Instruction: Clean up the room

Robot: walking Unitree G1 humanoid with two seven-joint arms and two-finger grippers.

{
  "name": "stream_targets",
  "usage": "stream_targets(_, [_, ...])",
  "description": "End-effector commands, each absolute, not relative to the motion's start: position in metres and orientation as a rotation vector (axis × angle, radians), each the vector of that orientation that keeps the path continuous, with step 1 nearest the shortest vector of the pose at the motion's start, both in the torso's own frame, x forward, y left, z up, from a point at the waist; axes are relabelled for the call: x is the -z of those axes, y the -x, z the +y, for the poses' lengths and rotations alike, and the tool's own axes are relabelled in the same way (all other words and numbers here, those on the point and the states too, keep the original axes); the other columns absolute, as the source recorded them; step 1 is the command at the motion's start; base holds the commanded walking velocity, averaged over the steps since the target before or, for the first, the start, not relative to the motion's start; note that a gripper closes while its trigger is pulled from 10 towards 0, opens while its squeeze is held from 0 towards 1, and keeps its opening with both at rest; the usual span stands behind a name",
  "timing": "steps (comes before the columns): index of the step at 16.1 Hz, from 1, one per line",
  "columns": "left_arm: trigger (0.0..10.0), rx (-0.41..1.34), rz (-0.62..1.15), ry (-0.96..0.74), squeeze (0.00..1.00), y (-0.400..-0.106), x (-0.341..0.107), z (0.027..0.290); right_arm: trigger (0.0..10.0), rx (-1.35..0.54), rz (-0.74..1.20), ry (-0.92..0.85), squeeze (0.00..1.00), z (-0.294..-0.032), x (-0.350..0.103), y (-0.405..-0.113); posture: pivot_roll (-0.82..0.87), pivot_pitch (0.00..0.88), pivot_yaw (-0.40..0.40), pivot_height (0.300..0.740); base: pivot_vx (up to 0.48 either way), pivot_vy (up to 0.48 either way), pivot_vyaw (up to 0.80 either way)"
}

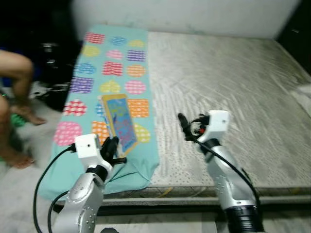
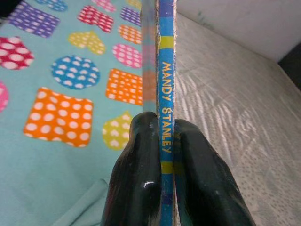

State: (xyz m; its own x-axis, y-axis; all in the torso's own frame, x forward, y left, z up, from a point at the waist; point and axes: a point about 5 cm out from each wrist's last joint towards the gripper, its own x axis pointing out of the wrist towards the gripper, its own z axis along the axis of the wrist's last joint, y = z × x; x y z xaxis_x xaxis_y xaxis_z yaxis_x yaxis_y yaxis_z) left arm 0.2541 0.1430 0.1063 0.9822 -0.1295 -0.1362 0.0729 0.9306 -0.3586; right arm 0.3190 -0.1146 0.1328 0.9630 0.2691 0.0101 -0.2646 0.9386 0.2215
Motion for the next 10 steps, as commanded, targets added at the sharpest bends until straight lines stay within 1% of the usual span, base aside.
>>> stream_targets(1, [10.0, 0.141, 0.150, 0.374, 0.00, -0.2556, -0.1104, 0.1336, 10.0, -0.240, 0.021, -0.206, 0.00, -0.1260, -0.1307, -0.3192, 0.03, 0.094, -0.082, 0.740, 0.000, -0.300, 0.00])
stream_targets(4, [10.0, 0.145, 0.153, 0.380, 0.00, -0.2563, -0.1105, 0.1330, 10.0, -0.236, 0.024, -0.200, 0.00, -0.1267, -0.1299, -0.3198, 0.02, 0.090, -0.083, 0.740, 0.000, -0.354, 0.00])
stream_targets(10, [10.0, 0.154, 0.153, 0.384, 0.00, -0.2575, -0.1109, 0.1317, 10.0, -0.237, 0.023, -0.192, 0.00, -0.1273, -0.1291, -0.3210, 0.03, 0.083, -0.084, 0.740, 0.000, -0.414, 0.00])
